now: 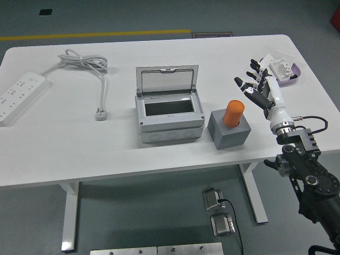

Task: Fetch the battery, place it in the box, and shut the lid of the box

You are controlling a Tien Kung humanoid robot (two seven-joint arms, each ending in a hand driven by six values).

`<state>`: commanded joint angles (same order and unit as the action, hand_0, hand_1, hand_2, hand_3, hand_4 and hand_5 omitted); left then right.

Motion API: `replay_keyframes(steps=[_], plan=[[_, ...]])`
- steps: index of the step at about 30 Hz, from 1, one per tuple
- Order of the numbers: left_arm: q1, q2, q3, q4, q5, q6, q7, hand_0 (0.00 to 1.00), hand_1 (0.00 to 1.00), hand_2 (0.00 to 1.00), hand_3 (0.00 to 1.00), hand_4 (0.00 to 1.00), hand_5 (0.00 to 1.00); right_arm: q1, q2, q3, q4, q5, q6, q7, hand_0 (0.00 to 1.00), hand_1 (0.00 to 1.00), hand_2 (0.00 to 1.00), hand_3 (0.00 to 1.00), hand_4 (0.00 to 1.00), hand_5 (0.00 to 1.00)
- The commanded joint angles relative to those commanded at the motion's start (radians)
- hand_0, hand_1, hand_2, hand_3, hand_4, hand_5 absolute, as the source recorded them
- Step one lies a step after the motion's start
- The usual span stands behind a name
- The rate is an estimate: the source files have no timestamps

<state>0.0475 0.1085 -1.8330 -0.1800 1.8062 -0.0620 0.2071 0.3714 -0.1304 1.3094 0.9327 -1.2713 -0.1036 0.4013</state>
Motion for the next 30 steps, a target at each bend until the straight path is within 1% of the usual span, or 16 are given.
replay_keyframes(steps=[8, 9, 14, 15, 20, 21, 26, 27, 30], plan=[[0.001, -0.001, 0.005, 0.0, -0.006, -0.006, 0.001, 0.621, 0.643, 0.612, 0.597, 0.617, 0.14, -0.023, 0.015, -0.014, 0.005, 0.0, 0.0, 0.001, 0.677, 0.878, 0.958, 0.955, 0.968, 0.447], [0.001, -0.001, 0.006, 0.0, -0.007, -0.006, 0.001, 0.621, 0.644, 0.612, 0.597, 0.616, 0.141, -0.025, 0.016, -0.016, 0.005, 0.001, 0.0, 0.001, 0.651, 0.872, 0.953, 0.96, 0.973, 0.458], [0.001, -0.003, 0.011, 0.0, -0.013, -0.012, 0.0, 0.621, 0.644, 0.612, 0.597, 0.616, 0.141, -0.036, 0.024, -0.028, 0.001, 0.016, 0.004, 0.007, 0.651, 0.872, 0.953, 0.96, 0.973, 0.458], [0.001, -0.003, 0.012, 0.0, -0.014, -0.013, 0.0, 0.619, 0.643, 0.612, 0.597, 0.618, 0.142, -0.038, 0.025, -0.031, 0.0, 0.018, 0.004, 0.008, 0.638, 0.867, 0.931, 0.958, 0.973, 0.459], [0.0, -0.003, 0.015, 0.0, -0.017, -0.015, -0.001, 0.619, 0.643, 0.612, 0.597, 0.618, 0.142, -0.042, 0.029, -0.042, -0.002, 0.017, 0.003, 0.011, 0.638, 0.867, 0.931, 0.958, 0.973, 0.459], [0.0, -0.003, 0.015, 0.0, -0.017, -0.015, -0.002, 0.619, 0.641, 0.612, 0.598, 0.618, 0.141, -0.043, 0.03, -0.043, -0.002, 0.017, 0.003, 0.011, 0.609, 0.845, 0.898, 0.947, 0.978, 0.477], [0.0, -0.004, 0.017, 0.0, -0.019, -0.016, -0.002, 0.619, 0.641, 0.612, 0.598, 0.618, 0.141, -0.046, 0.034, -0.05, -0.003, 0.016, 0.003, 0.012, 0.609, 0.845, 0.898, 0.947, 0.978, 0.477], [0.0, -0.004, 0.018, 0.0, -0.02, -0.017, -0.002, 0.615, 0.641, 0.612, 0.597, 0.618, 0.141, -0.047, 0.035, -0.051, -0.003, 0.016, 0.003, 0.012, 0.6, 0.823, 0.873, 0.919, 0.984, 0.489], [0.0, -0.005, 0.02, 0.0, -0.021, -0.017, -0.002, 0.615, 0.641, 0.612, 0.597, 0.618, 0.141, -0.051, 0.039, -0.053, -0.003, 0.017, 0.003, 0.012, 0.6, 0.823, 0.873, 0.919, 0.984, 0.489]])
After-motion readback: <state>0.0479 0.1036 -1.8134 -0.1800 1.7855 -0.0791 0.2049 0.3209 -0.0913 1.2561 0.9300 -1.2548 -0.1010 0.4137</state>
